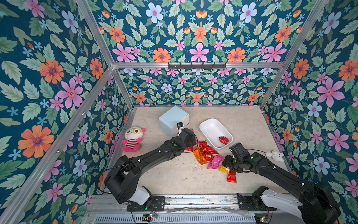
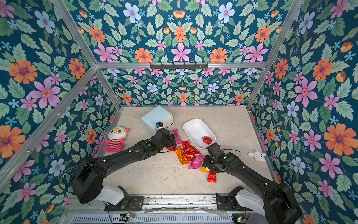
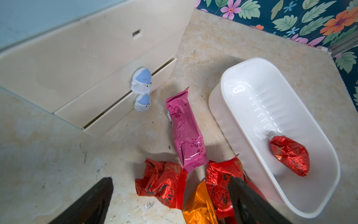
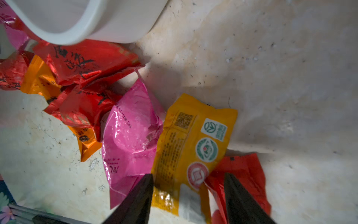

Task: Put the tea bags into the storage box
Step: Pick up the tea bag from the center of the board, then place the tea bag in the storage box.

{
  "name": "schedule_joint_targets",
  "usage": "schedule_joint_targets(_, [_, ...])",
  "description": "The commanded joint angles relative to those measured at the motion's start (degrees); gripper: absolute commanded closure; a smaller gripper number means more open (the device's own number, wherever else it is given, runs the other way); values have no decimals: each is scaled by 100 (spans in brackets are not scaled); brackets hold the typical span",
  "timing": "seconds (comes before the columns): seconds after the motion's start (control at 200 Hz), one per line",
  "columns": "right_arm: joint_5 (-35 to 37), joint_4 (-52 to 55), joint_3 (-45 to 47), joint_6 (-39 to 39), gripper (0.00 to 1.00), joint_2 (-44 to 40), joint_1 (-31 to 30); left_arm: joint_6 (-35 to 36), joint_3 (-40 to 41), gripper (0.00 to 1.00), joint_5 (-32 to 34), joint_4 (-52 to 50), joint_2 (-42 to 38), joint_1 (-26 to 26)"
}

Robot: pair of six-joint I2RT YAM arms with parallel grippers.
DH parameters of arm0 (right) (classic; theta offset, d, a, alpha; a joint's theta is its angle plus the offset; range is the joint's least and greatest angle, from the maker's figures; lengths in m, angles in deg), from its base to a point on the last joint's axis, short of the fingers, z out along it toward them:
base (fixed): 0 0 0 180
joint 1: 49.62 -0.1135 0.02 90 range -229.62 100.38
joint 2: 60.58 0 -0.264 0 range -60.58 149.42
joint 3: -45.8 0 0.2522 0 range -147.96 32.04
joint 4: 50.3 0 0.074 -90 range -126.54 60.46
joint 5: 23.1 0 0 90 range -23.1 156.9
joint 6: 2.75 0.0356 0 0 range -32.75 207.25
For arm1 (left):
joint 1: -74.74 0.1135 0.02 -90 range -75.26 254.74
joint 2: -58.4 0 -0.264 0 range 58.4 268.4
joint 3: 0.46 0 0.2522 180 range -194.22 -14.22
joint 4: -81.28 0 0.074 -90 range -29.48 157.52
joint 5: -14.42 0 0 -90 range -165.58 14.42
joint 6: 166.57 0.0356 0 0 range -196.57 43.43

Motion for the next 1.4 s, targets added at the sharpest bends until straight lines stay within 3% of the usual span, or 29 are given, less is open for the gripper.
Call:
schedule_joint_targets(0.0, [177,-553,26,255,37,79,-7,-34,65,1,54,35,-119,3])
schedule_joint_targets(0.115, [180,-717,93,246,42,282,-5,-62,135,1,105,-7,-210,2])
schedule_joint_targets(0.25, [249,-694,132,201,57,406,-11,-77,154,1,143,-71,-262,7])
schedule_joint_targets(0.415, [548,-498,108,167,73,176,-9,-99,155,1,156,-65,-269,6])
schedule_joint_targets(0.555, [617,-414,26,140,81,-71,-10,-137,133,1,123,-63,-213,2])
schedule_joint_targets(0.995, [1024,578,-1411,-450,82,-261,-2,-157,102,1,70,-28,-129,3])
schedule_joint_targets(1.395, [616,-1255,-2384,-1391,81,1618,500,-206,160,1,20,-19,-191,-4])
